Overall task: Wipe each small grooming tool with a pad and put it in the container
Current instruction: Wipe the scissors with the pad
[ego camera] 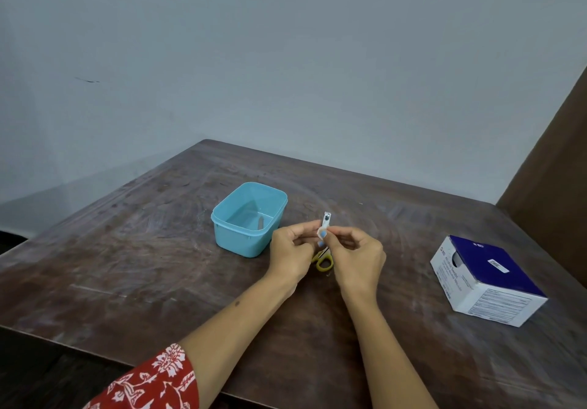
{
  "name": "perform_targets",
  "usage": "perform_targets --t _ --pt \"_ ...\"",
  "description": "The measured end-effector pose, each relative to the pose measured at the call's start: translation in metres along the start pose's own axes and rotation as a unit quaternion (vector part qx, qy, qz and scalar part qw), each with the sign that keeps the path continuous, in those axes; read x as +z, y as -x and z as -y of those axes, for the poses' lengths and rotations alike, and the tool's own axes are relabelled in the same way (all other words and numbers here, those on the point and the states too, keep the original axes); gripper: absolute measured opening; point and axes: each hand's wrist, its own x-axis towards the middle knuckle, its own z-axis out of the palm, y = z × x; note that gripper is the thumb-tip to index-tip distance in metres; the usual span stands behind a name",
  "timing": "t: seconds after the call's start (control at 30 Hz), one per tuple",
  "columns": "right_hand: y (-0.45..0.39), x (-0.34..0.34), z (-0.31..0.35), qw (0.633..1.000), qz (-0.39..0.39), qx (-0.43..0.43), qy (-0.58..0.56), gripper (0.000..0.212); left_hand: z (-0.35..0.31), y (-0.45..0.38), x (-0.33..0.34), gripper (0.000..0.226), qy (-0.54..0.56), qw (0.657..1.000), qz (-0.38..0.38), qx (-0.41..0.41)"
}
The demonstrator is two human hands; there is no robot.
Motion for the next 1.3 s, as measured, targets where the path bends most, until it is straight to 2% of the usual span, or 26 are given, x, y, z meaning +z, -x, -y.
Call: perform_targets --t 0.2,0.47,0.7,0.9,1.13,1.3 --pt "-0.001 -0.002 0.0 0.999 -0.039 -0.006 -0.005 0.017 0.002 0.001 0.002 0.037 -0.004 1.0 0.016 -0.007" --pt "0.0 0.0 0.0 1.0 -0.018 0.0 -0.01 0.022 -0.001 0.0 0.0 0.044 0.015 1.0 -0.005 -0.011" --pt "0.0 0.0 0.001 1.0 -0.005 0.008 -0.01 0.026 -0.002 0.0 0.0 0.038 0.006 1.0 -0.014 -0.003" --pt "0.0 -0.003 0.004 0.999 -0.038 -0.008 -0.038 0.025 -0.004 0.004 0.002 0.039 0.019 1.0 0.019 -0.012" --pt "-0.001 -0.003 0.005 0.998 -0.014 0.031 -0.055 0.021 -0.01 0.005 0.005 0.026 0.055 0.998 0.006 -0.007" --pt "0.0 -0.005 0.008 1.0 -0.019 -0.015 0.008 0.024 -0.008 0.004 0.006 0.014 0.025 0.999 -0.019 0.02"
